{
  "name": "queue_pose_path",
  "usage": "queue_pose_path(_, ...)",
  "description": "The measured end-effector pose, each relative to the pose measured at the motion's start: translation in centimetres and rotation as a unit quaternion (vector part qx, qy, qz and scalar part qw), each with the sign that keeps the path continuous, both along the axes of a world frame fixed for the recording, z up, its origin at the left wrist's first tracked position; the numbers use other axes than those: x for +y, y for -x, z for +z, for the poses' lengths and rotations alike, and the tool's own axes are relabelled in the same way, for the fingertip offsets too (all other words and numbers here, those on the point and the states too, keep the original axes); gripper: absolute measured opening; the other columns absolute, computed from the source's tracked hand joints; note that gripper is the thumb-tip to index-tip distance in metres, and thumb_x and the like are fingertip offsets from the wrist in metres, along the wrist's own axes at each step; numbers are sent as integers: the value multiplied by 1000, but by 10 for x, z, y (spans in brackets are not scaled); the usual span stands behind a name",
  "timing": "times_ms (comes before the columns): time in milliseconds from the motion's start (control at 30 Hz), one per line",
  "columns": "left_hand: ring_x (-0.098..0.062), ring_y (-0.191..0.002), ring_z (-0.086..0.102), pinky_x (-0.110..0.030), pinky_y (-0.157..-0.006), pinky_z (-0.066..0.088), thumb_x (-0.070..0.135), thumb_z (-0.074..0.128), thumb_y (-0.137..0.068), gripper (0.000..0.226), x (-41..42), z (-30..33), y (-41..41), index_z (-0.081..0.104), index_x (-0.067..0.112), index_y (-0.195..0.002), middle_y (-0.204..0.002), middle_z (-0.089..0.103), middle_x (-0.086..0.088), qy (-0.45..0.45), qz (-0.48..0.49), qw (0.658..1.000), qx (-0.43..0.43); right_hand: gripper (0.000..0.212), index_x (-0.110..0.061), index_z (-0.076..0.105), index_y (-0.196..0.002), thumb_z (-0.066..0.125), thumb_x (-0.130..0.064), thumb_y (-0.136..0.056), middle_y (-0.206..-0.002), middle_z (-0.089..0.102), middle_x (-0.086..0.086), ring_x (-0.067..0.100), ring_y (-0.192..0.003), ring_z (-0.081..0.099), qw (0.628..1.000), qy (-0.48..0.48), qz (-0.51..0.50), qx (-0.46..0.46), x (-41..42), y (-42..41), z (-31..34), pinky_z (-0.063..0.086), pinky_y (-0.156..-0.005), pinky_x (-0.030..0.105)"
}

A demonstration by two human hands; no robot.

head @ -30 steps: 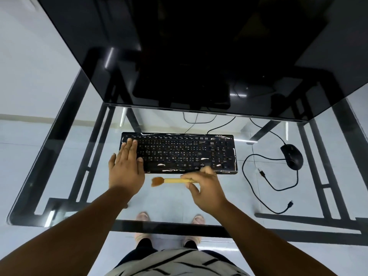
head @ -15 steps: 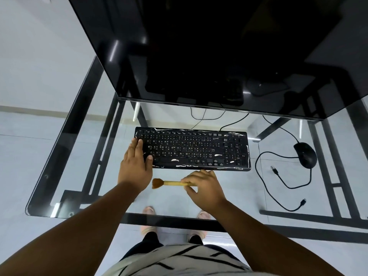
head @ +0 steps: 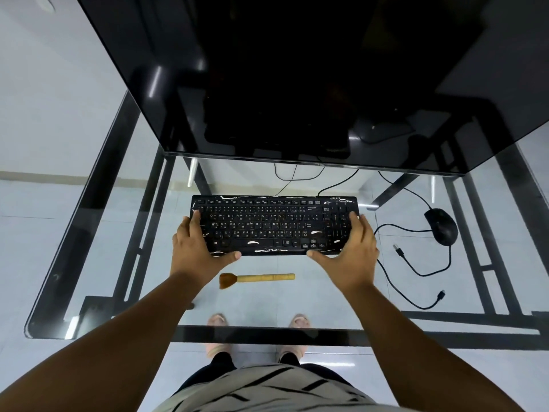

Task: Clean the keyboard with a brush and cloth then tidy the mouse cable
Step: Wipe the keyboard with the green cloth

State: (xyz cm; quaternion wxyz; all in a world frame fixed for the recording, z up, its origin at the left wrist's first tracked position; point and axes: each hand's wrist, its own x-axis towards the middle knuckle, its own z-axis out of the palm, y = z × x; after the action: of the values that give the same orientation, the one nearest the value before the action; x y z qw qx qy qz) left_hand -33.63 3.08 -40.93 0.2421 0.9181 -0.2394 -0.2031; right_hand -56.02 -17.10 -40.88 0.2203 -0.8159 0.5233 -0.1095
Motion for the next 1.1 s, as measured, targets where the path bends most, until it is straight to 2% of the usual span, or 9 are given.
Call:
queue_pose_path(100, -32, -140, 21, -48, -116, 25, 55, 88, -48, 134, 0, 0, 0, 9, 22, -151, -151, 22, -14, -5, -9, 1000, -6, 138, -26, 11, -150, 85, -67, -41, -157, 23, 11, 30, -144, 25, 998, -30, -19, 46, -16, 8, 1, 26, -111, 55)
queue_pose_path(167, -33, -139, 21, -47, -115, 25, 49, 91, -46, 137, -1, 0, 0, 7, 23, -151, -150, 23, -15, -10, -12, 1000, -14, 144, -27, 6, -151, 85, -68, -38, -156, 28, 10, 29, -143, 28, 996, -40, -18, 72, -22, 10, 3, 24, -111, 55)
queue_pose_path(333, -33, -135, 26, -48, -113, 28, 41, 94, -46, 138, -4, 0, -2, 5, 26, -151, -146, 27, -16, -12, -1, 1000, -20, 147, -28, -1, -151, 87, -65, -40, -144, 44, 8, 28, -135, 37, 995, -51, -5, 88, -28, 8, 8, 23, -109, 54)
queue_pose_path(500, -32, -131, 29, -47, -111, 30, 35, 92, -47, 135, -6, 1, -2, 7, 26, -151, -141, 32, -14, 12, 12, 1000, -18, 151, -33, -5, -151, 87, -66, -36, -140, 45, 7, 27, -133, 38, 995, -51, -1, 87, -30, 7, 12, 24, -108, 54)
queue_pose_path(1100, -30, -129, 30, -47, -109, 32, 33, 92, -49, 132, -18, 5, -10, 8, 27, -151, -138, 33, -13, 37, -2, 999, -24, 145, -35, 4, -150, 92, -57, -36, -142, 44, 7, 28, -134, 39, 997, -69, -30, 27, -40, 7, 7, 27, -105, 59)
